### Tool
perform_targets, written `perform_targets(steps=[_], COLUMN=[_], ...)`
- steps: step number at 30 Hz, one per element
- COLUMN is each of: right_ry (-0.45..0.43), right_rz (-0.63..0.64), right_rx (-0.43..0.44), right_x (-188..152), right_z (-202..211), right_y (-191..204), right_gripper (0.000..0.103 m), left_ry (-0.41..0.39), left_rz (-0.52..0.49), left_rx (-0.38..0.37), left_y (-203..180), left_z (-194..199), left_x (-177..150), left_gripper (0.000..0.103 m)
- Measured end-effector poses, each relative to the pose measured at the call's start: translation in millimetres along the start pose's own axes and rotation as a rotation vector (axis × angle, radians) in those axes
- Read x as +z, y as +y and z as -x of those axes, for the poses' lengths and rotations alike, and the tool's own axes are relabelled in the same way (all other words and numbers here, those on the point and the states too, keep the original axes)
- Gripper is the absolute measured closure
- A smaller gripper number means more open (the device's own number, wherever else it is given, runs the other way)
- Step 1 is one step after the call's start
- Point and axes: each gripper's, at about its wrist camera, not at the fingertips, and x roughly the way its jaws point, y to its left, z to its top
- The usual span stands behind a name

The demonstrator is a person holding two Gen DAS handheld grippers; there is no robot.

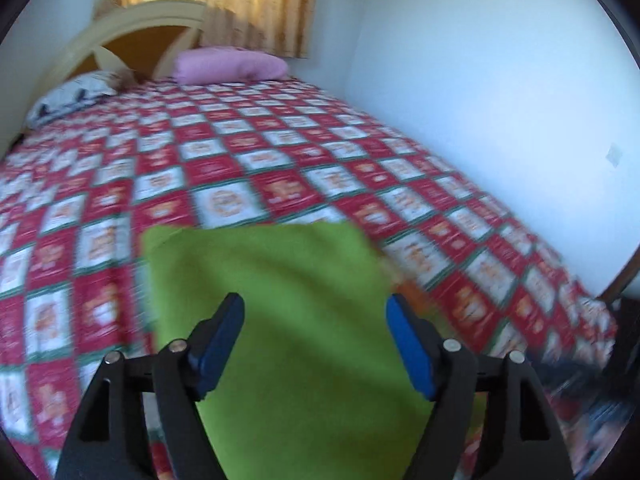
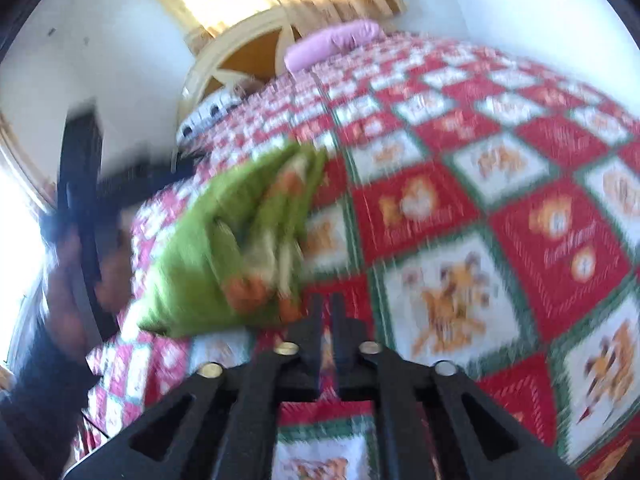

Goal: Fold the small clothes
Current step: 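Open the left gripper while the right gripper lays the edge down and opens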

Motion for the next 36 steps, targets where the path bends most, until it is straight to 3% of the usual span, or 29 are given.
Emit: perform_targets(steps=[1, 2, 5, 7, 9, 10, 11, 12, 18, 21, 23, 27, 28, 30, 32, 33, 34, 36], right_ry=[-0.015, -0.027, 0.005, 0.017, 0.095, 0.131, 0.191, 0.232, 0.037, 0.114, 0.163, 0.113, 0.091, 0.001, -0.039, -0.041, -0.027, 0.018], right_rz=[0.006, 0.018, 0.080, 0.096, 0.094, 0.066, 0.032, 0.012, 0.139, 0.117, 0.090, 0.055, 0.074, 0.169, 0.238, 0.279, 0.307, 0.377], right_rx=[0.022, 0.041, 0.090, 0.076, 0.061, 0.059, 0.063, 0.062, -0.048, -0.117, -0.121, -0.111, -0.133, -0.186, -0.143, -0.087, -0.057, -0.024], right_x=[11, 21, 52, 69, 80, 83, 84, 83, 83, 77, 70, 73, 73, 72, 70, 66, 64, 54], right_z=[0, -3, -32, -59, -99, -114, -133, -146, -96, -117, -136, -116, -107, -81, -67, -63, -64, -74], right_y=[7, 15, 42, 53, 56, 54, 48, 45, 61, 42, 28, 23, 29, 51, 71, 84, 91, 105], right_gripper=[0.047, 0.045, 0.045, 0.045, 0.045, 0.049, 0.063, 0.094, 0.095, 0.095, 0.094, 0.083, 0.076, 0.074, 0.070, 0.063, 0.057, 0.056], left_ry=[-0.011, -0.014, 0.007, 0.030, 0.029, 0.027, 0.028, 0.036, 0.079, 0.123, 0.131, 0.031, -0.011, -0.057, -0.074, -0.062, -0.051, -0.027], left_rz=[-0.007, -0.010, 0.006, 0.036, 0.054, 0.063, 0.072, 0.084, 0.057, 0.068, 0.087, 0.040, 0.036, 0.043, 0.068, 0.086, 0.100, 0.110], left_rx=[0.046, 0.063, 0.120, 0.106, 0.115, 0.111, 0.108, 0.097, 0.030, 0.024, 0.017, 0.055, 0.076, 0.130, 0.161, 0.169, 0.184, 0.181], left_y=[7, 10, 23, 30, 34, 35, 37, 38, 26, 24, 25, 24, 26, 33, 42, 47, 50, 54], left_z=[6, 7, 10, 9, 8, 7, 7, 6, 0, -13, -12, 19, 28, 34, 31, 24, 17, 4], left_x=[-10, -14, -36, -50, -58, -61, -63, -65, -82, -91, -92, -81, -76, -70, -63, -60, -58, -60], left_gripper=[0.027, 0.027, 0.025, 0.023, 0.017, 0.016, 0.014, 0.014, 0.006, 0.006, 0.006, 0.006, 0.006, 0.005, 0.004, 0.004, 0.004, 0.004])
